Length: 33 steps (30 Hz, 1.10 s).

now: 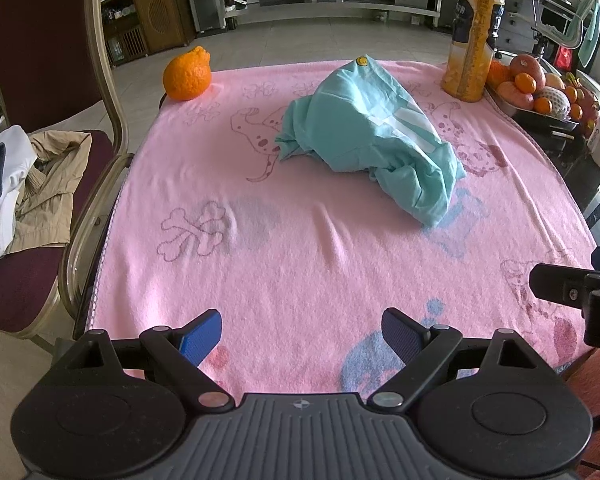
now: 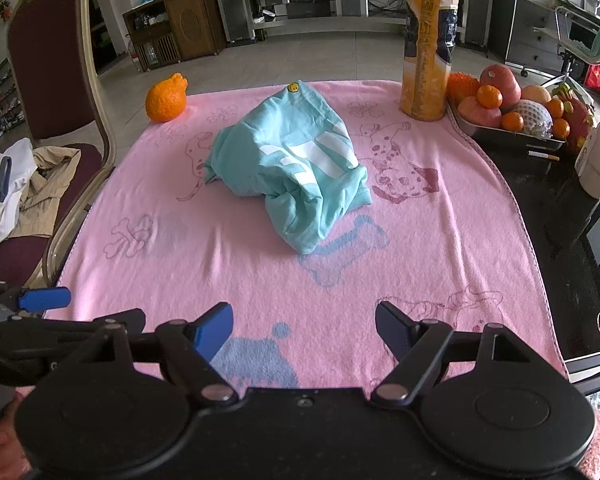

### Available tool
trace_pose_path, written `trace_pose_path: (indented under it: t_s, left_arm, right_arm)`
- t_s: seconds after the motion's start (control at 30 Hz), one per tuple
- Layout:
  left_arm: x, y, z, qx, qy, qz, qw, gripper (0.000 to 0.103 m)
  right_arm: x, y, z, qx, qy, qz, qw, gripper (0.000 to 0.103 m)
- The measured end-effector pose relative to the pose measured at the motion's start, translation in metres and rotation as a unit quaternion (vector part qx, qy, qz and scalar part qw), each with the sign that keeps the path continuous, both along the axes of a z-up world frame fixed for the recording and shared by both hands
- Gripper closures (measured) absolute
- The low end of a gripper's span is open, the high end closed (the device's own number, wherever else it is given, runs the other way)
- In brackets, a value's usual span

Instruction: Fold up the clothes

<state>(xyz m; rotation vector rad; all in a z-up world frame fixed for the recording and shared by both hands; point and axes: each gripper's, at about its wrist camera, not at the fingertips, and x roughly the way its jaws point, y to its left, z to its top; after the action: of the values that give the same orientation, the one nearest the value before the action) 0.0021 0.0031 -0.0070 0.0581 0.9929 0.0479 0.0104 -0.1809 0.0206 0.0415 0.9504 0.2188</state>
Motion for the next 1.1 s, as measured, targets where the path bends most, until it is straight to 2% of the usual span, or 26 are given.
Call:
trace_pose_path:
  t_s: [0.67, 0.77, 0.87, 1.0, 1.1]
  left_arm:
    - [0.008, 0.009, -0.008, 0.002, 0.011, 0.015, 0.9998, 0.014]
    - [0.013, 0.020, -0.005, 0.001, 0.003, 0.028, 0.9996, 0.014]
    - [0.021, 0.033, -0.004, -0.007, 0.004, 0.045, 0.9990, 0.023]
    - [0.031, 0.048, -0.007, -0.013, 0.007, 0.058, 0.9982, 0.022]
    - [0.037, 0.054, -0.009, -0.008, 0.005, 0.067, 0.9977, 0.022]
  right_arm:
    - [0.008, -0.002, -0.005, -0.002, 0.010, -0.003, 1.000, 0.025]
    - [0.018, -0.002, 0.001, -0.006, 0.003, -0.003, 1.000, 0.025]
    - [0.032, 0.000, 0.012, -0.006, -0.014, 0.003, 1.000, 0.025]
    - [0.057, 0.010, 0.020, -0.005, -0.032, 0.021, 0.999, 0.024]
    - [0.082, 0.026, 0.017, -0.011, -0.028, 0.045, 0.999, 0.024]
